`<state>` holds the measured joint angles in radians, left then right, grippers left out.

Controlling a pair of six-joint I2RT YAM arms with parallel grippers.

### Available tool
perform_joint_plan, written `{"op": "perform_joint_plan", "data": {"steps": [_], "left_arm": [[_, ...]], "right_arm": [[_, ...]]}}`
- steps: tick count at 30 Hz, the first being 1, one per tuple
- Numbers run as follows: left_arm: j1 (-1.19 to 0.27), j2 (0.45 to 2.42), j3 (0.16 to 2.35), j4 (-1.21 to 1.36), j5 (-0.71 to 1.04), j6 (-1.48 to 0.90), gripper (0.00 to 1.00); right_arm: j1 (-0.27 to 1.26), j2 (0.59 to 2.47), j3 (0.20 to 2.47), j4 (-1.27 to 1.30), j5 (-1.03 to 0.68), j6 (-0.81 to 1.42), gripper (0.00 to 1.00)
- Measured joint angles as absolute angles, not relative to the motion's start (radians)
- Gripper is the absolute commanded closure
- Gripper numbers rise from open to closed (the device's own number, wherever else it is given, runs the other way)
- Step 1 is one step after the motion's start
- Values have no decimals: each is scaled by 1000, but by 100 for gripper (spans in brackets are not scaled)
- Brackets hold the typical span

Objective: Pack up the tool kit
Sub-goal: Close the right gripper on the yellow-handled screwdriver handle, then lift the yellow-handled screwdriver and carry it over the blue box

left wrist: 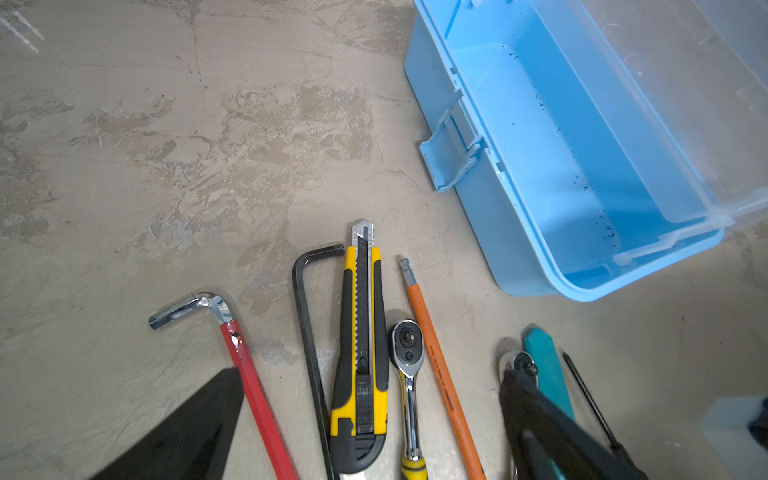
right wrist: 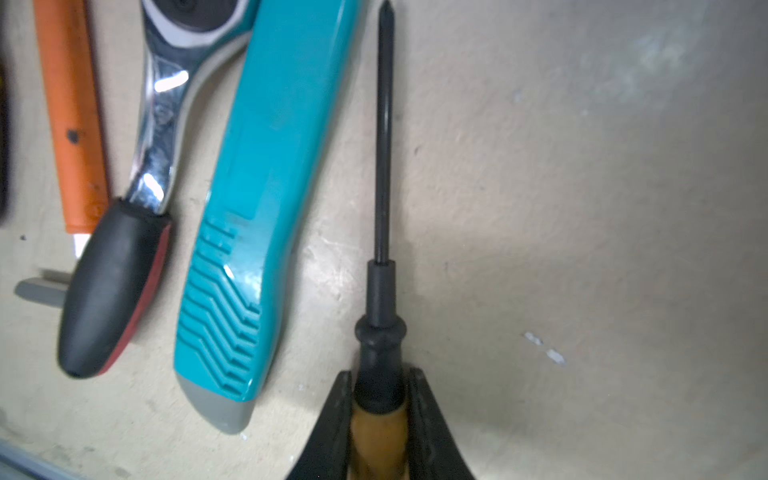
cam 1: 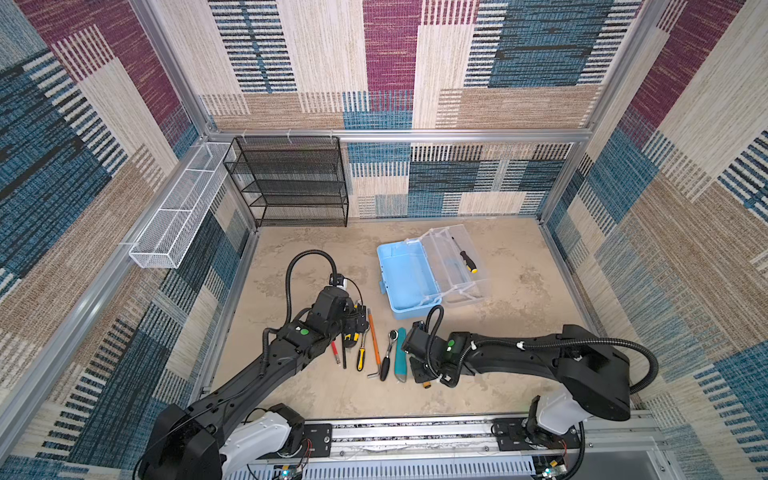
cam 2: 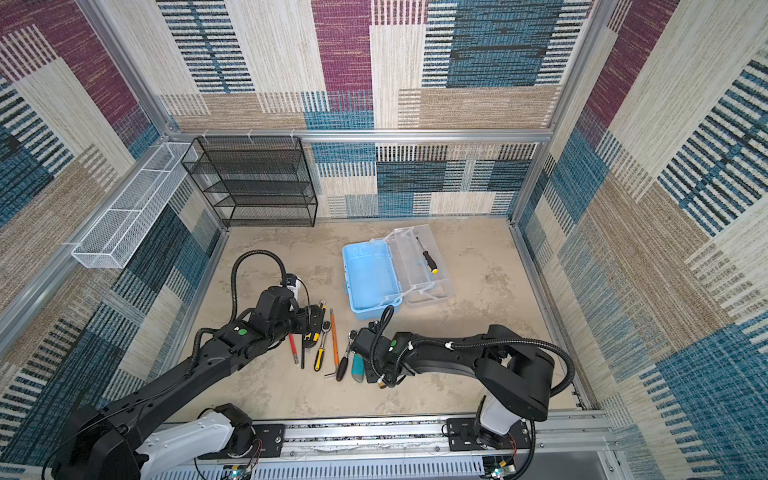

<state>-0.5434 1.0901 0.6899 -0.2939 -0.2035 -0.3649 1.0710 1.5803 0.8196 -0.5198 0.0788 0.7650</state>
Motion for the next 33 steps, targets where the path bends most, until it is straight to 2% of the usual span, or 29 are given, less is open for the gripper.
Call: {"op": "perform_joint_plan", "data": {"steps": [5, 21, 27, 33], "left_arm": [[-543, 1093, 691, -295, -204, -365, 1], [-543, 1145, 722, -293, -178, -368, 0], [-543, 1150, 723, -292, -177, -368, 0], [-543, 1151, 731, -292, -177, -368, 0]], "right_arm": [[1020, 1539, 789, -495, 60, 732, 91], [965, 1290, 720, -471, 78, 565, 90], [844, 1223, 750, -447, 33, 497, 90], [709, 1243, 876, -447, -20, 382, 90]]}}
